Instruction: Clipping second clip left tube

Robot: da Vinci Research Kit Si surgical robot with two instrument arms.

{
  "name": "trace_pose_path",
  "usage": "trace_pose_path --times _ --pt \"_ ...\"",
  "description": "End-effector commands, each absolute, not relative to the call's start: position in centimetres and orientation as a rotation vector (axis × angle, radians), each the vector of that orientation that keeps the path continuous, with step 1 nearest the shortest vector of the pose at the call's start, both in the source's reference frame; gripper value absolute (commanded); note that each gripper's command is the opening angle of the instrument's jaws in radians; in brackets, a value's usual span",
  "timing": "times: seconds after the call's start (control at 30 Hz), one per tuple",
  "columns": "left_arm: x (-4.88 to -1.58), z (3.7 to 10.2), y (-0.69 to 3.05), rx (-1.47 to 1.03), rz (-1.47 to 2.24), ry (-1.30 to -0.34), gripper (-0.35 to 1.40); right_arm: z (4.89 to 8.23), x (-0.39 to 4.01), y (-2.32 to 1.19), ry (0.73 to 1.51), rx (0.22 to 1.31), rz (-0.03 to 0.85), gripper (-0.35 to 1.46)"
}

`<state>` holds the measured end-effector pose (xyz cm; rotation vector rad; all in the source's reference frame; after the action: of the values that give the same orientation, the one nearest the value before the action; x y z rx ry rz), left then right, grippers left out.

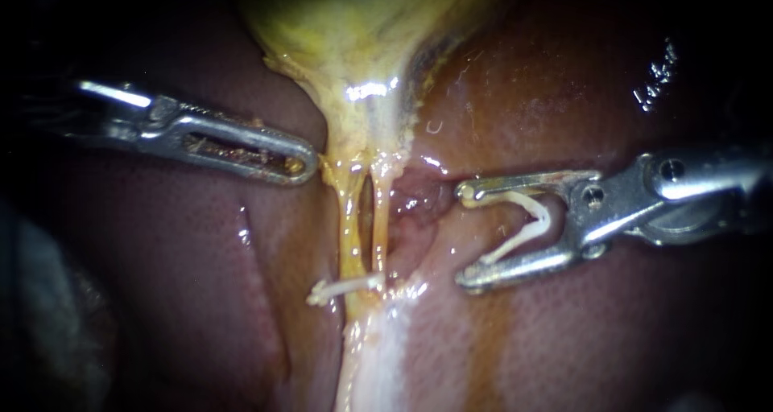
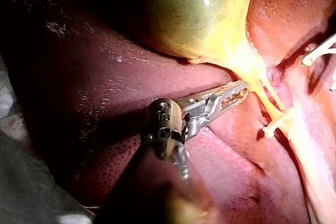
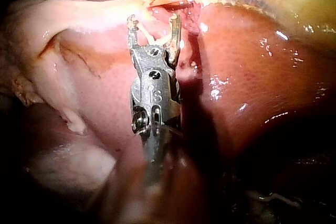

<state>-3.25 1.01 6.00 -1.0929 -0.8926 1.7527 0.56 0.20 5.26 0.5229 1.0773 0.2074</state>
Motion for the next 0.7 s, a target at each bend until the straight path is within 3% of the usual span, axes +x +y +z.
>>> trace_pose_path --times 0.03,0.43,0.7 --pt "-3.22 5.97 1.03 -1.093 1.752 -0.896 -0.35 5.26 0.57 0.2 1.078 0.523 0.208 0.5" --pt "-2.74 5.43 1.26 -1.078 1.722 -0.882 -0.35 5.24 0.57 0.21 1.075 0.523 0.208 0.5" --pt "-2.72 5.36 1.25 -1.082 1.721 -0.873 -0.35 5.2 0.76 0.19 1.089 0.543 0.205 0.5"
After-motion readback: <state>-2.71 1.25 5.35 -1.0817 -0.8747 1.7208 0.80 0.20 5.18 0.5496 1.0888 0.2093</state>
